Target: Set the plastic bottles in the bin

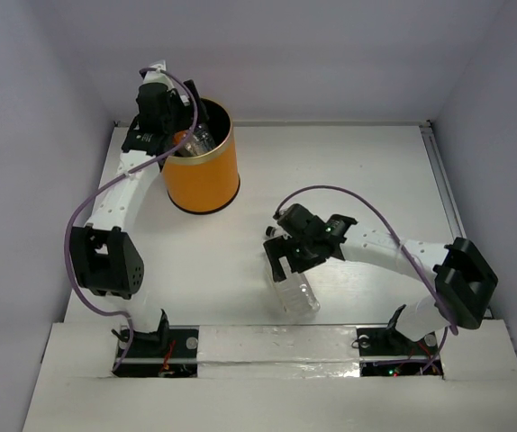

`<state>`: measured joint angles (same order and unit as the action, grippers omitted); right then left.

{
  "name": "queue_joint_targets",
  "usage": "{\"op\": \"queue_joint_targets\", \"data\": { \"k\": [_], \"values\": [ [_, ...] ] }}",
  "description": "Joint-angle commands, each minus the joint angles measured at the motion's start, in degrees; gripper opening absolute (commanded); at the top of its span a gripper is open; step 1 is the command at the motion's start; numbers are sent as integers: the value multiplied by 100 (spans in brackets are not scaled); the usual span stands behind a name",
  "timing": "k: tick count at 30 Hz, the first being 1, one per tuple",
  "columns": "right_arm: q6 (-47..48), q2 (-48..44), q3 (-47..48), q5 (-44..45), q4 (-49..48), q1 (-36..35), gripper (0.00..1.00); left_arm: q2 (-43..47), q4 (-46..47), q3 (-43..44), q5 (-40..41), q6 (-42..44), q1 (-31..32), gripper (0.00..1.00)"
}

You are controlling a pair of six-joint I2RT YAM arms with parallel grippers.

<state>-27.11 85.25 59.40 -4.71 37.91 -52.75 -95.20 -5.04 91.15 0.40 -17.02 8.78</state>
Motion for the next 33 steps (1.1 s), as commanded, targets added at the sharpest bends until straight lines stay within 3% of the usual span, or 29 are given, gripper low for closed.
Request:
{"op": "queue_joint_targets", "data": {
  "k": [1, 13, 18, 23, 26, 27, 33],
  "values": [
    [-198, 53, 239, 286, -179, -174, 100, 721, 408, -124, -14, -30, -16, 99],
    [-444, 843, 336, 638, -310, -490, 100, 1959, 126, -721, -673, -346, -16, 99],
    [-418, 836, 616, 787, -118, -657, 77, 2663, -155, -1275, -910, -373, 37, 99],
    [-295, -51, 1310, 761, 523, -737, 73, 3402, -682, -1854, -683, -180, 37, 99],
    [38, -325, 2231, 883, 638, -737, 73, 3657, -823, -2031, -174, 4, 37, 99],
    [153, -247, 2965, 962, 700, -737, 74, 3675, -849, -2049, 124, 40, 37, 99],
    [1005, 1378, 5930, 1622, 604, -570, 74, 3868, -1201, -2110, 583, -64, 37, 94]
  ]
}}
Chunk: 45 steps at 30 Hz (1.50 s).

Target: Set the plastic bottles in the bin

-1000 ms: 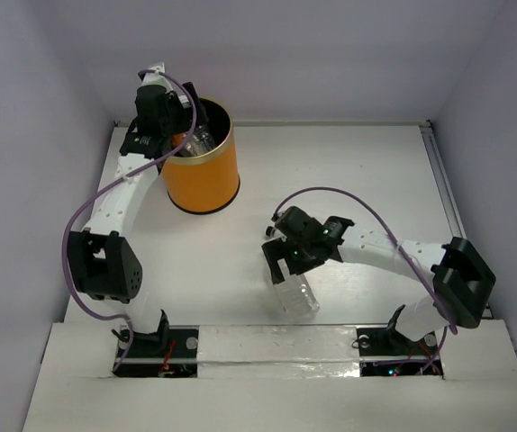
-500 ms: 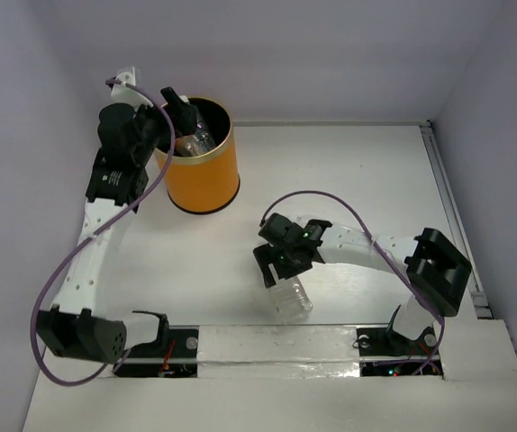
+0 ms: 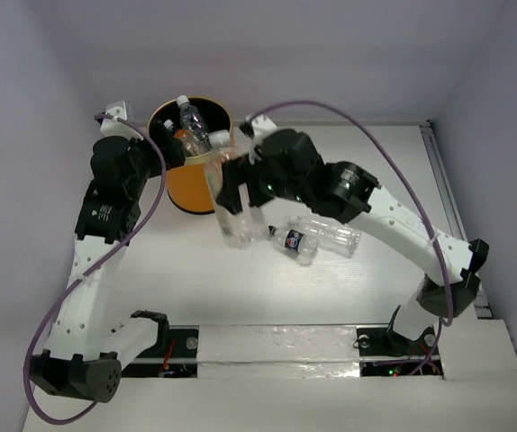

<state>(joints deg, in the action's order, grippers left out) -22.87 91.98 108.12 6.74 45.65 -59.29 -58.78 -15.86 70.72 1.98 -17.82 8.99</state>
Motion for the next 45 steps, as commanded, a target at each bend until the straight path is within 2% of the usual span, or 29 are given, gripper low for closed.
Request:
{"op": "queue_joint_targets", "data": {
  "k": [1, 2, 5, 7, 11, 13, 16, 19, 22, 26, 28, 32, 37, 40, 45],
  "values": [
    [643, 933, 1489, 529, -222, 180, 74, 366, -241, -93, 635, -28, 15, 93],
    [739, 1370, 2276, 591, -327, 250, 74, 437, -321, -146, 742, -54, 15, 92],
    [662, 2110, 3518, 330, -861, 645, 73, 648, -576, -242, 918, -186, 15, 88],
    [548, 2314, 3769, 179, -1415, 892, 73, 754, -638, -383, 831, -335, 15, 86],
    [284, 2543, 3463, 248, -3573, 1095, 73, 938, -664, -856, 646, -616, 84, 83],
    [135, 2849, 3496, 345, -4123, 1156, 73, 965, -621, -1024, 533, -722, 146, 82],
    [46, 3568, 4380, 547, -4511, 1279, 72, 939, -480, -1236, 304, -836, 251, 82],
    [90, 3888, 4569, 758, -5082, 1332, 70, 904, -427, -1219, 338, -811, 305, 82],
    [186, 4161, 4465, 820, -4829, 1394, 69, 799, -427, -1087, 478, -714, 437, 82],
    [625, 4187, 3684, 767, -4338, 1394, 71, 772, -409, -1043, 514, -714, 437, 82],
    [871, 4047, 3410, 820, -4406, 1323, 71, 754, -427, -1025, 523, -722, 437, 82],
    [1276, 3976, 3286, 881, -4319, 1270, 77, 693, -488, -797, 707, -635, 437, 82],
    [1478, 4047, 3348, 872, -4134, 1218, 93, 605, -550, -340, 813, -564, 437, 85],
    [1628, 3924, 3173, 829, -4187, 1165, 94, 544, -541, -138, 760, -573, 437, 87],
    [1725, 3591, 2357, 828, -4248, 981, 95, 517, -462, -14, 637, -652, 437, 89]
  ]
}}
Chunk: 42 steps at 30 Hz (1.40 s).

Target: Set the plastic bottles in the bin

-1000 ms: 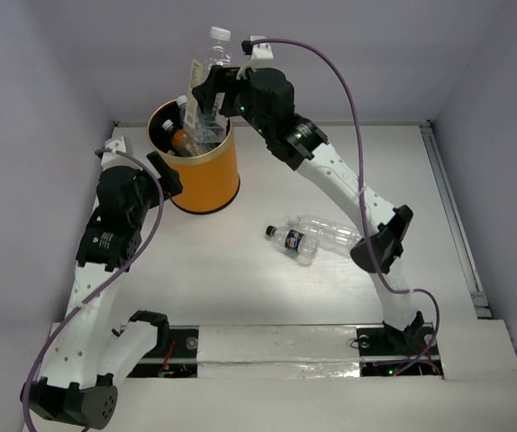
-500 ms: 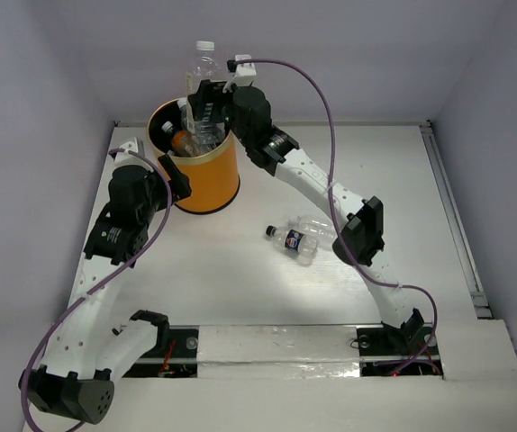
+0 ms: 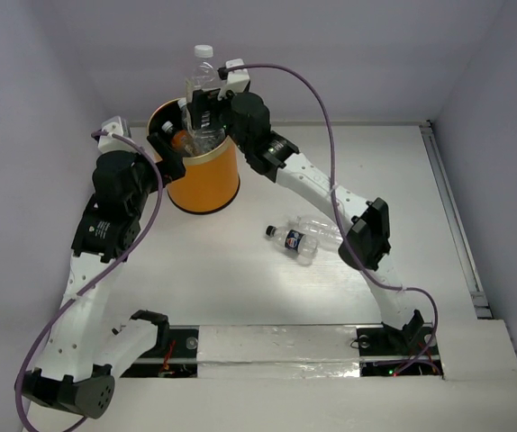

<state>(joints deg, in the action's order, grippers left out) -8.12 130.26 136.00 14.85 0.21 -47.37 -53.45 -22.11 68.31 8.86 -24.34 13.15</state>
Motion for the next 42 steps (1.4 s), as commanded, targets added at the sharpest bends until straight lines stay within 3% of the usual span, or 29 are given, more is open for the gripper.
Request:
{"op": "queue_joint_targets", "data": {
  "k": [1, 4, 6, 7, 10, 13, 17, 21, 32, 38, 41, 42],
  "values": [
    [267, -307, -582, 35, 261, -211, 94, -16, 189, 244, -112, -27, 21, 89],
    [302, -633, -1268, 149, -195, -368, 77, -51, 277, 296, -200, -97, 21, 88],
    [206, -433, -1000, 176, 83, -422, 62, -95, 356, 340, -297, -132, 21, 88],
    [188, -318, -875, 141, 276, -422, 62, -113, 382, 358, -332, -150, 21, 88],
    [197, -211, -803, 167, 489, -492, 62, -104, 453, 279, -446, -282, 21, 88],
    [74, -439, -865, 220, 105, -492, 63, -8, 444, 252, -412, -378, 21, 88],
    [-58, -467, 124, 150, 32, -492, 62, -25, 357, 603, -289, -493, 21, 88],
    [-426, -186, 497, -104, 67, -492, 61, -52, 312, 1042, -271, -625, 21, 87],
    [-700, 298, -338, 27, 603, -492, 62, 81, 242, 850, -130, -678, 21, 86],
    [-428, 615, 531, -351, 955, -545, 69, -104, 260, 1193, -183, -625, 21, 88],
    [-410, 606, 453, -404, 1033, -545, 81, -218, 269, 1368, -288, -616, 21, 91],
    [-392, 580, 384, -448, 1060, -545, 92, -236, 277, 1430, -306, -616, 21, 95]
  ]
}}
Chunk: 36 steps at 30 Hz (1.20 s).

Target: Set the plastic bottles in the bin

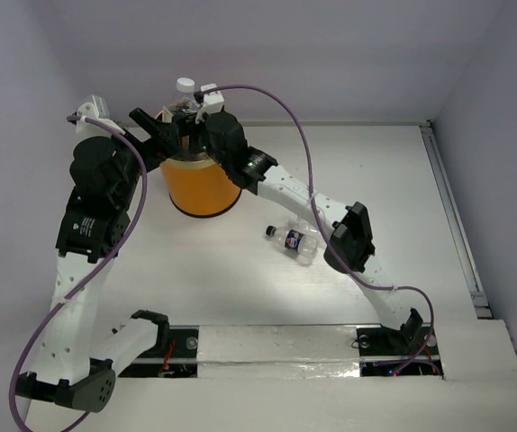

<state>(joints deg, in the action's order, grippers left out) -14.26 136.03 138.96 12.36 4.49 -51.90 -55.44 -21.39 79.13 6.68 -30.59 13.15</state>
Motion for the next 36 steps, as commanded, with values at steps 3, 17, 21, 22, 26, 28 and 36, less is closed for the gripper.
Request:
{"op": "queue_joint_targets", "data": {
  "k": [3, 17, 21, 22, 26, 28, 36],
  "values": [
    [126, -189, 26, -365, 720, -92, 100, -125, 214, 445, -202, 44, 21, 99],
    [-288, -2570, -1227, -929, 71, 399, 100, -468, 521, 842, -1335, -17, 126, 70],
    [-252, -4134, -3530, -656, -256, 523, 95, -529, 750, 279, -1652, -114, 549, 31],
    [-261, -4398, -3899, -612, -247, 610, 87, -564, 776, 226, -1565, -97, 940, 25],
    [-445, -5681, -5762, -410, -28, 743, 3, -976, 890, -46, -1214, -166, 2187, 0],
    [-647, -6435, -6735, -235, 305, 804, 0, -1126, 891, -275, -889, -298, 2647, 0],
    [-1316, -7986, -8515, -199, 1684, 1488, 0, -1627, 1171, -1583, -992, -1624, 3466, 10]
  ]
}}
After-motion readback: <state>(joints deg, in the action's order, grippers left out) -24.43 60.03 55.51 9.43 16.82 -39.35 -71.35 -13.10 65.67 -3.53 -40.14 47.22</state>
